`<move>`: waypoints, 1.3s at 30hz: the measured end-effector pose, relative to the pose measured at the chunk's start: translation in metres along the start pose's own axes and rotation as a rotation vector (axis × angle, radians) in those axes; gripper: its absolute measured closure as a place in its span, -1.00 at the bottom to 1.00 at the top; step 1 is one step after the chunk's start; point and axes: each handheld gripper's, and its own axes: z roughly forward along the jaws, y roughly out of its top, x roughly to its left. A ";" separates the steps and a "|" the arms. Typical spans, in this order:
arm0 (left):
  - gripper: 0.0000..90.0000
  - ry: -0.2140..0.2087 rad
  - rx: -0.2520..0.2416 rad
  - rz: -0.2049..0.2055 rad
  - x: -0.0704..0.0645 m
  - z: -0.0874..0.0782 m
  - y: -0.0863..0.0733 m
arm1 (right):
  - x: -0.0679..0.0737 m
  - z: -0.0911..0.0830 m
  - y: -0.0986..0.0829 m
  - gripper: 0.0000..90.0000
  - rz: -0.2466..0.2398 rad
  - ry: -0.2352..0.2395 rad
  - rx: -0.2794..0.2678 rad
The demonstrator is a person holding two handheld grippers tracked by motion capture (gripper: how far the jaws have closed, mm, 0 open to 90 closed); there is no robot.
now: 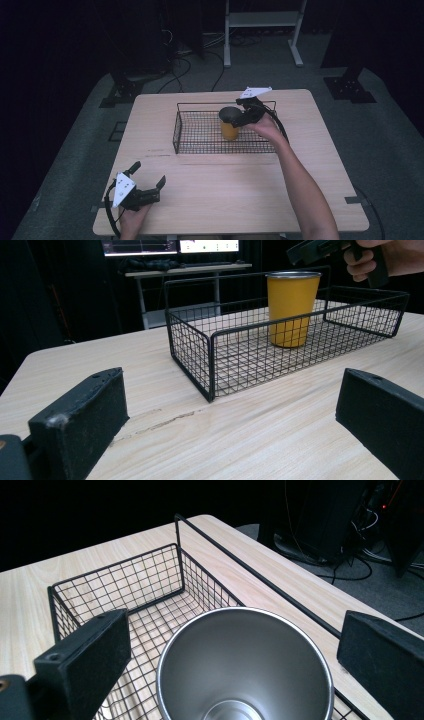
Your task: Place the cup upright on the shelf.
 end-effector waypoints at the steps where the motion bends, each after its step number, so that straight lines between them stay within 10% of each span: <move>1: -1.00 0.000 0.000 -0.001 0.000 0.000 0.000 | 0.000 0.000 0.000 -0.99 0.000 0.000 0.000; 39: -1.00 -0.003 -0.003 0.005 -0.001 -0.001 0.000 | 0.011 -0.049 -0.003 -0.99 -0.017 0.012 -0.023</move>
